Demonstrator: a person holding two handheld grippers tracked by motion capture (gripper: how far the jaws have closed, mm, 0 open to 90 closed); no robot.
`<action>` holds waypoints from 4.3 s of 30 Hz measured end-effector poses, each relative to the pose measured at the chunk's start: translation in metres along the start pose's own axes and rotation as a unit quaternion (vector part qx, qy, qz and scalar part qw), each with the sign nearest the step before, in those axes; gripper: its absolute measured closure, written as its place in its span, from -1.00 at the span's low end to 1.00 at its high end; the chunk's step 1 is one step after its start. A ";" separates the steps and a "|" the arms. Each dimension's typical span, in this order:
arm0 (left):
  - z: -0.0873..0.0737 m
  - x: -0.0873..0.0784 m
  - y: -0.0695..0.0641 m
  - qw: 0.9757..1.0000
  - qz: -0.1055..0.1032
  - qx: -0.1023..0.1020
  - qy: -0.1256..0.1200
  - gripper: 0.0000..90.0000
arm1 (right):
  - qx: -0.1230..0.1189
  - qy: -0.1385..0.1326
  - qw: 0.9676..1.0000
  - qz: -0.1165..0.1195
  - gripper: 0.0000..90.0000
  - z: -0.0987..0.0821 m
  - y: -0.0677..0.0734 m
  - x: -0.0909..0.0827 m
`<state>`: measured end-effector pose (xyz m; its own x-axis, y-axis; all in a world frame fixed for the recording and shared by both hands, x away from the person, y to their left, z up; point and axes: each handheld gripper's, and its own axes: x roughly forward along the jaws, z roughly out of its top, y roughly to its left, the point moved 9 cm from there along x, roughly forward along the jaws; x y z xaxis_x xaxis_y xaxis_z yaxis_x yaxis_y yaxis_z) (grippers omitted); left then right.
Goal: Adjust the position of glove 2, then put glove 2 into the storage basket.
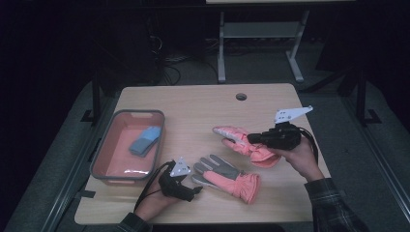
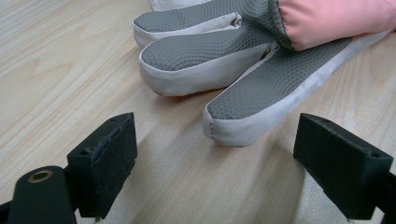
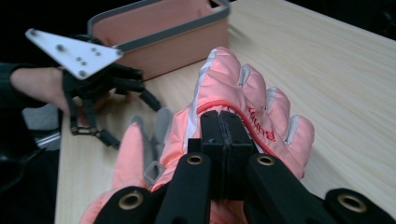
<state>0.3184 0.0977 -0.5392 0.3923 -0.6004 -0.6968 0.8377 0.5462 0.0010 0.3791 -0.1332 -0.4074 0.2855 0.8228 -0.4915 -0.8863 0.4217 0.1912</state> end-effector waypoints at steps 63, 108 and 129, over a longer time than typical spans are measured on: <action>0.011 -0.034 -0.016 1.000 0.011 -0.015 0.005 0.22 | -0.031 0.053 0.998 0.017 0.70 -0.030 0.024 0.018; 0.071 0.043 0.011 0.998 -0.051 -0.032 0.035 0.98 | -0.012 0.174 0.984 0.047 1.00 -0.112 0.045 0.047; 0.081 0.043 0.020 0.997 -0.062 -0.040 0.016 0.98 | -0.046 0.167 0.982 0.078 1.00 -0.101 0.076 0.075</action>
<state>0.3833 0.0354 -0.5109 0.2743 -0.6476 -0.7109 0.8450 0.5153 -0.1433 0.2964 -0.0781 -0.5160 0.0224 0.6967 -0.7171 -0.9435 0.2519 0.2153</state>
